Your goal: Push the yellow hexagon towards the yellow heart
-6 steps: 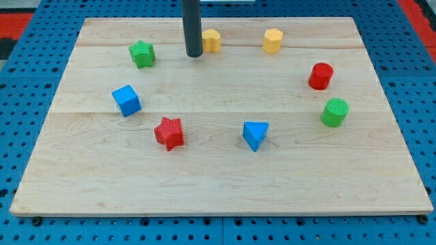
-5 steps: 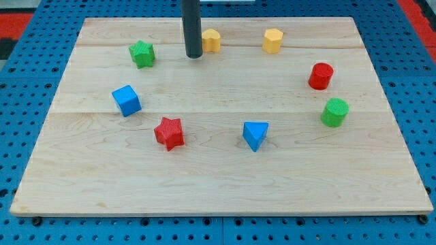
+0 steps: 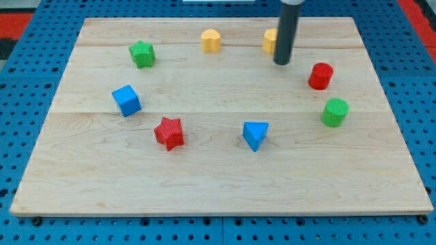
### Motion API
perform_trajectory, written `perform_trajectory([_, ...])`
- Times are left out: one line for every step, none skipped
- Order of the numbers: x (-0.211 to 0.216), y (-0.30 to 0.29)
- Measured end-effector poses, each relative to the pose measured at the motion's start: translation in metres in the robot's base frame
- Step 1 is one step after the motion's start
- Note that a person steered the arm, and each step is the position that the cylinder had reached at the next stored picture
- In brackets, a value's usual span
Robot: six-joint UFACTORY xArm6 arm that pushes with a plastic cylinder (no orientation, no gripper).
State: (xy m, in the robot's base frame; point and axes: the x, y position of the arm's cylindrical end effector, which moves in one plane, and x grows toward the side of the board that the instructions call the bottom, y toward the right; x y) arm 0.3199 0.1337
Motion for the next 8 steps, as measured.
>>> perform_trajectory([-0.006, 0.047])
perform_trajectory([-0.051, 0.049])
perform_trajectory([-0.066, 0.003])
perform_trajectory([-0.066, -0.046])
perform_trajectory([-0.066, -0.059])
perform_trajectory([-0.086, -0.071])
perform_trajectory([-0.093, -0.086])
perform_trajectory([-0.071, -0.098])
